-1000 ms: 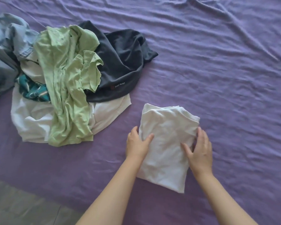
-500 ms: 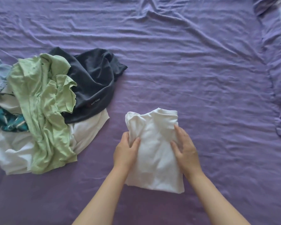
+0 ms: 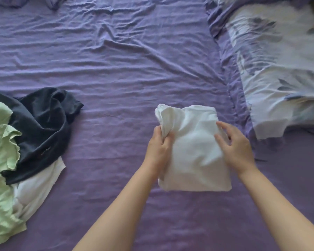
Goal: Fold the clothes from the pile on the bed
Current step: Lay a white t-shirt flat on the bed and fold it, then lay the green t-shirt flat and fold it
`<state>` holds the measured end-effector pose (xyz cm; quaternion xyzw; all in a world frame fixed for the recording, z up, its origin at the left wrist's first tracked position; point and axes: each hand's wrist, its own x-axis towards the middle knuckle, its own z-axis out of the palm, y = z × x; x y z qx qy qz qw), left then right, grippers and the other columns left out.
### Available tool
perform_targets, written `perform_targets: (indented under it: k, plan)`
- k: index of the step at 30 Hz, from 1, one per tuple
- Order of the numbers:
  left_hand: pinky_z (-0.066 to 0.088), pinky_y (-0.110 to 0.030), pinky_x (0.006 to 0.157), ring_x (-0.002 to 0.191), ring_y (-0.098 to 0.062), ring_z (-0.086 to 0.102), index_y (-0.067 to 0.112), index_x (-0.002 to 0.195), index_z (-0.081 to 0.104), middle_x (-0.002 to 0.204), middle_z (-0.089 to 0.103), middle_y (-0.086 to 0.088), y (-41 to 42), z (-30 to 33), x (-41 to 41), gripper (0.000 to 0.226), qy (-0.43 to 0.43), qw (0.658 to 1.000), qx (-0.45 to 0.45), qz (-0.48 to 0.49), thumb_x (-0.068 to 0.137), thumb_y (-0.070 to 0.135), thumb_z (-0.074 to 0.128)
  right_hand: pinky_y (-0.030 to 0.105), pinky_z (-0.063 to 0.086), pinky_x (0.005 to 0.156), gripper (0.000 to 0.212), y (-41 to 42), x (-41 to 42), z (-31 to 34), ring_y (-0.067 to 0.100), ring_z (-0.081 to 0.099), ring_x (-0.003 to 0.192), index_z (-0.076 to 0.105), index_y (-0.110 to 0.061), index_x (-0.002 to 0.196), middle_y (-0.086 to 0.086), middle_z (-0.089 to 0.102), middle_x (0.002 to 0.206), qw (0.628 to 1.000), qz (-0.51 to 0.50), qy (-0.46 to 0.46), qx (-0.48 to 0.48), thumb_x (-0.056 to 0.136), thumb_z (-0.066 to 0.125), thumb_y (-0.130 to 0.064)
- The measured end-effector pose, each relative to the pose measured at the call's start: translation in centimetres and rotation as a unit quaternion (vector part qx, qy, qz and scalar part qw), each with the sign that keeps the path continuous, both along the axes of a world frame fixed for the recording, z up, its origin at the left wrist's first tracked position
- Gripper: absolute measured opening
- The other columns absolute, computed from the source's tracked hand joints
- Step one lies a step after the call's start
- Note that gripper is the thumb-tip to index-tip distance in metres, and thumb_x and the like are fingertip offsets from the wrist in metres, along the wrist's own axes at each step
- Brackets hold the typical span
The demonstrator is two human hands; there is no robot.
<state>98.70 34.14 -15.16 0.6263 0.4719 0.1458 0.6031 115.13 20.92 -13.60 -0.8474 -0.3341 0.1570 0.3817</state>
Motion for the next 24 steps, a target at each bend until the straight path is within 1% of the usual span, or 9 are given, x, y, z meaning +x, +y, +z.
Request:
perform_targets:
  k: [3, 5, 7, 9, 11, 13, 17, 21, 24]
  plan:
    - [0.044, -0.021, 0.070, 0.093, -0.010, 0.058, 0.029, 0.107, 0.043, 0.098, 0.059, 0.015, -0.9, -1.0, 3.9, 0.019, 0.015, 0.998, -0.055, -0.014, 0.092, 0.033, 0.053, 0.012, 0.032, 0.088, 0.042, -1.7, 3.0, -1.2, 0.008, 0.051, 0.106, 0.052, -0.010, 0.128, 0.003, 0.058, 0.121, 0.998, -0.048, -0.034, -0.028, 0.087, 0.062, -0.009]
    - [0.047, -0.027, 0.082, 0.109, -0.017, 0.057, 0.027, 0.133, 0.031, 0.120, 0.057, 0.005, -2.0, -2.2, 5.1, 0.052, 0.055, 0.991, -0.116, -0.044, 0.090, 0.033, 0.060, 0.026, 0.027, 0.104, 0.056, -2.9, 4.0, -3.2, 0.022, 0.040, 0.130, 0.040, -0.007, 0.139, 0.013, 0.044, 0.140, 0.992, -0.020, 0.001, -0.127, 0.087, 0.062, -0.010]
    - [0.045, -0.038, 0.097, 0.121, -0.021, 0.049, 0.030, 0.148, 0.006, 0.136, 0.045, 0.000, -3.5, -3.8, 5.0, 0.089, 0.120, 0.981, -0.095, -0.115, 0.083, 0.032, 0.067, 0.032, 0.024, 0.109, 0.065, -4.5, 3.7, -5.3, 0.025, 0.023, 0.140, 0.030, -0.012, 0.145, 0.014, 0.024, 0.152, 0.973, 0.018, 0.040, -0.227, 0.088, 0.061, -0.012]
    - [0.046, -0.040, 0.095, 0.120, -0.021, 0.048, 0.041, 0.147, -0.006, 0.135, 0.041, 0.001, -4.7, -5.0, 4.5, 0.101, 0.185, 0.968, -0.027, -0.167, 0.079, 0.034, 0.069, 0.038, 0.035, 0.103, 0.063, -5.8, 3.1, -6.7, 0.027, 0.026, 0.139, 0.033, -0.019, 0.144, 0.012, 0.020, 0.153, 0.962, 0.037, 0.008, -0.270, 0.087, 0.060, -0.012]
    - [0.046, -0.036, 0.091, 0.117, -0.022, 0.050, 0.045, 0.146, -0.004, 0.131, 0.043, 0.000, -5.1, -5.5, 4.2, 0.100, 0.197, 0.966, 0.001, -0.165, 0.079, 0.031, 0.069, 0.044, 0.045, 0.093, 0.057, -6.4, 2.7, -7.3, 0.028, 0.035, 0.134, 0.042, -0.020, 0.139, 0.010, 0.027, 0.150, 0.964, 0.035, -0.025, -0.261, 0.086, 0.060, -0.009]
    - [0.046, -0.031, 0.088, 0.112, -0.020, 0.054, 0.044, 0.147, 0.006, 0.125, 0.052, 0.002, -5.3, -5.7, 4.0, 0.095, 0.169, 0.977, -0.013, -0.127, 0.078, 0.023, 0.069, 0.047, 0.047, 0.091, 0.049, -6.4, 2.3, -7.3, 0.033, 0.041, 0.128, 0.053, -0.015, 0.132, 0.014, 0.035, 0.145, 0.969, 0.022, -0.023, -0.246, 0.084, 0.061, -0.004]
    - [0.044, -0.019, 0.065, 0.077, -0.005, 0.058, 0.041, 0.144, 0.025, 0.086, 0.057, 0.018, -5.4, -5.5, 3.3, 0.083, 0.163, 0.982, -0.038, -0.083, 0.076, 0.021, 0.067, 0.052, 0.046, 0.088, 0.044, -6.3, 1.2, -7.1, 0.048, 0.051, 0.111, 0.068, -0.007, 0.110, 0.028, 0.047, 0.134, 0.962, 0.009, -0.100, -0.254, 0.068, 0.076, 0.001]
    - [0.046, -0.019, 0.068, 0.085, -0.008, 0.057, 0.026, 0.136, 0.043, 0.101, 0.060, 0.009, -6.0, -5.7, 2.0, 0.060, 0.198, 0.974, -0.048, -0.101, 0.081, 0.026, 0.066, 0.055, 0.046, 0.088, 0.043, -5.9, 0.0, -6.3, 0.047, 0.052, 0.116, 0.071, -0.006, 0.101, 0.029, 0.054, 0.126, 0.957, 0.029, -0.138, -0.254, 0.060, 0.082, -0.002]
    - [0.048, -0.027, 0.085, 0.094, -0.013, 0.059, 0.020, 0.129, 0.053, 0.108, 0.063, 0.001, -6.3, -5.6, -0.2, 0.043, 0.233, 0.967, -0.035, -0.101, 0.087, 0.030, 0.061, 0.050, 0.048, 0.088, 0.040, -5.2, -2.5, -5.7, 0.039, 0.061, 0.106, 0.067, -0.005, 0.109, 0.021, 0.063, 0.117, 0.962, 0.084, -0.109, -0.237, 0.071, 0.078, -0.008]
